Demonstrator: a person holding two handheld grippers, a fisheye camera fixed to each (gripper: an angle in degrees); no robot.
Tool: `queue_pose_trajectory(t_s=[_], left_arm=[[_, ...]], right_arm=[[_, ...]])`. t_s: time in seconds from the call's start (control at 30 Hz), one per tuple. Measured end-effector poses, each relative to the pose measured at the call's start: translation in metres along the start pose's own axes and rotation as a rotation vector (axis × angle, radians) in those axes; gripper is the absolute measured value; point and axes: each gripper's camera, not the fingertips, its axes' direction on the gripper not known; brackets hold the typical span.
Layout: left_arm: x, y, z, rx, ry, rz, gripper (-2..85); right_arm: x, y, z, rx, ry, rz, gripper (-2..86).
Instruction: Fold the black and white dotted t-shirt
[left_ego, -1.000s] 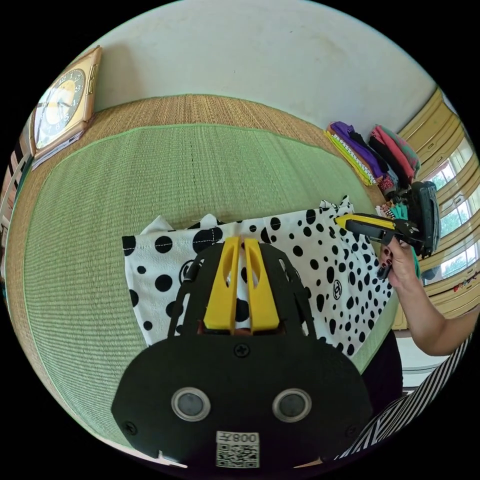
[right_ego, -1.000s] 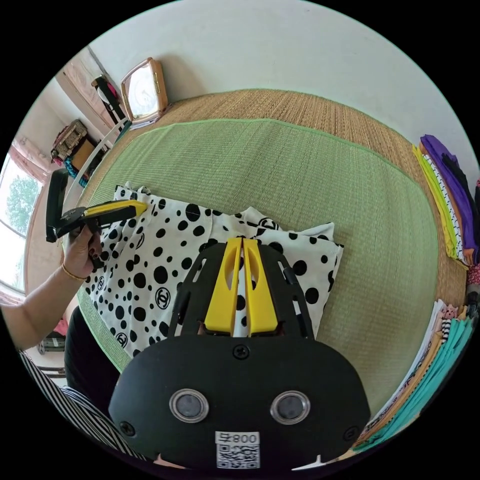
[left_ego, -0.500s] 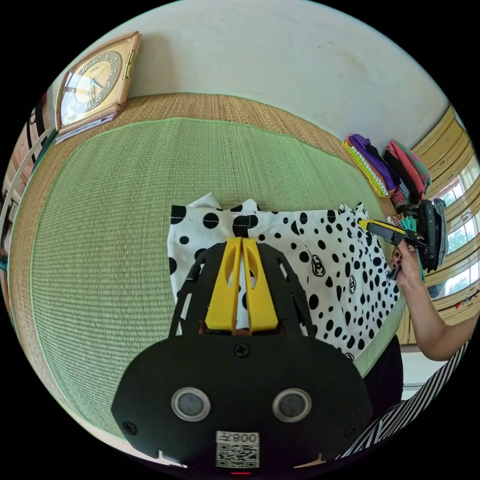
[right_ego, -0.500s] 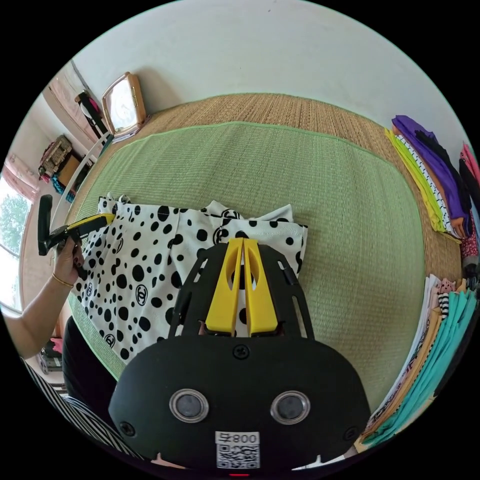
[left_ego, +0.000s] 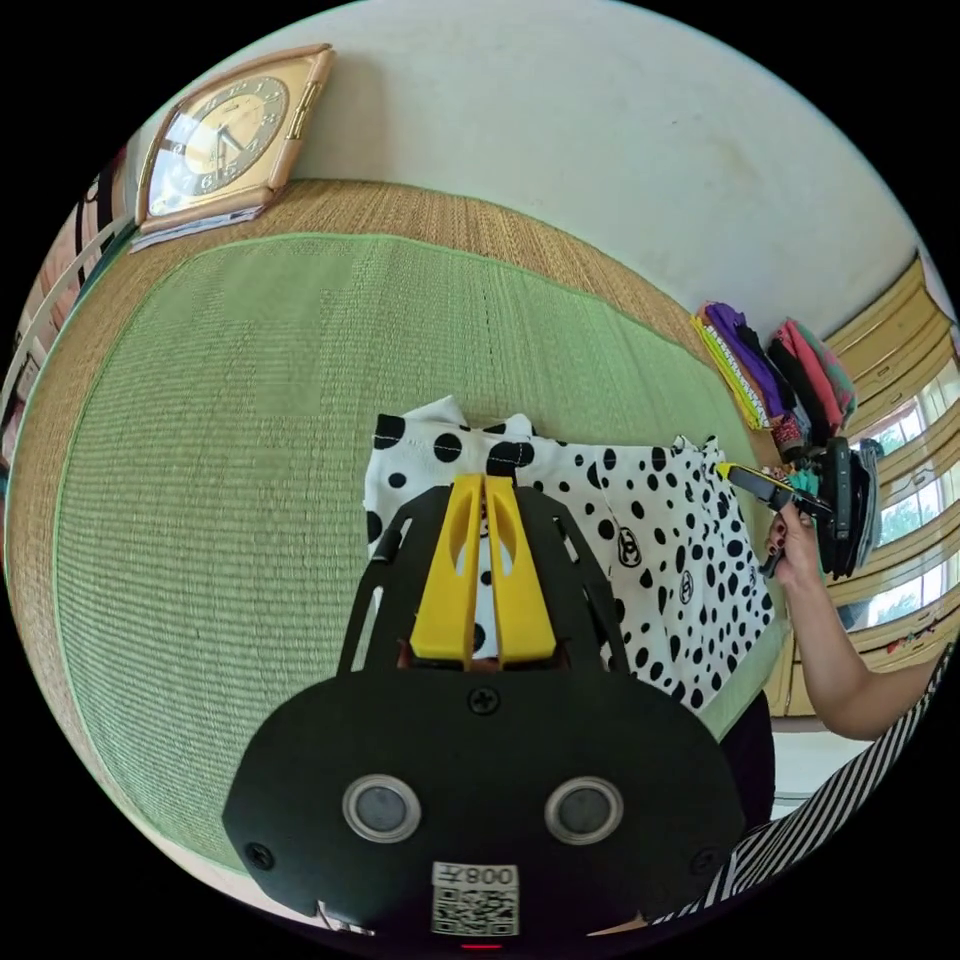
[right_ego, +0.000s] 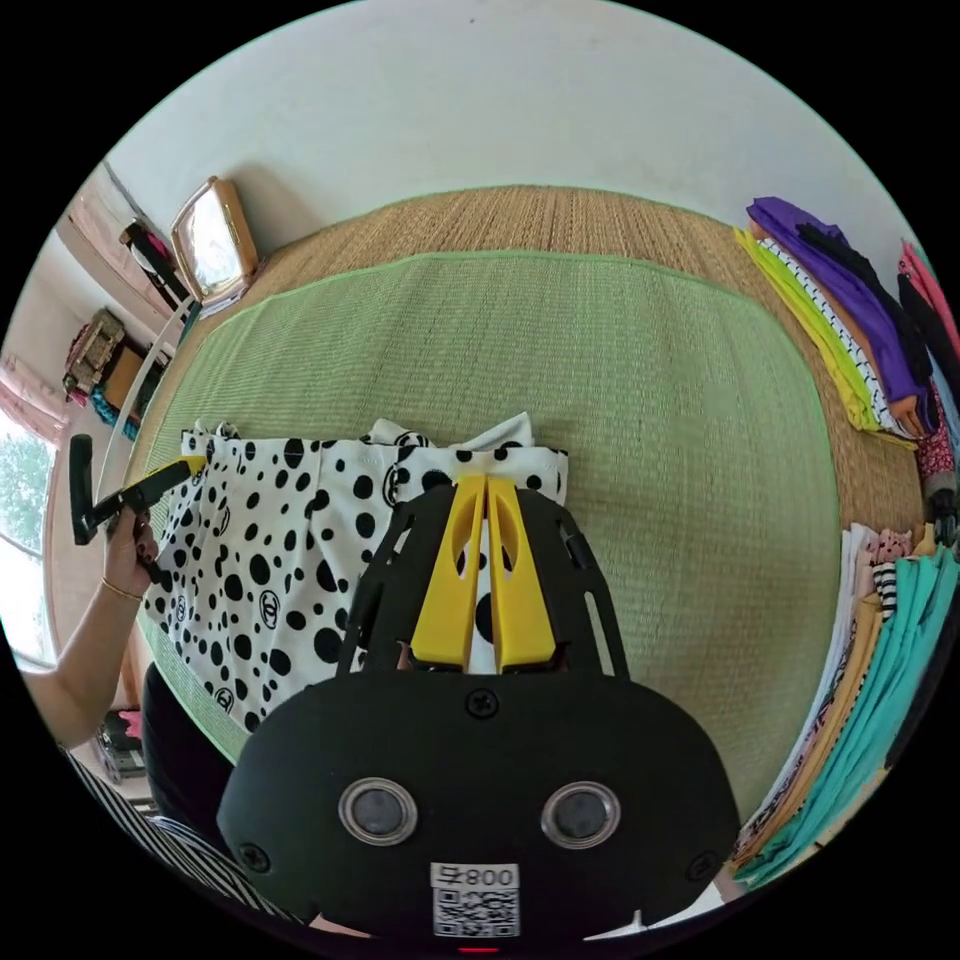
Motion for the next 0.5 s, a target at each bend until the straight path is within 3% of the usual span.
queue_pose_trajectory(t_s=[0.17, 0.5], left_arm=[[-0.006, 0.036, -0.033, 0.002, 0.021, 0.026, 0.2], [-0.035, 0.139, -0.046, -0.225, -0.078, -0.047, 0.7]], right_arm=[[0.005, 0.029, -0.048, 0.032, -0.064, -0.043, 0.0], [0.035, 0.156, -0.09, -0.156, -0.04, -0.026, 0.1]])
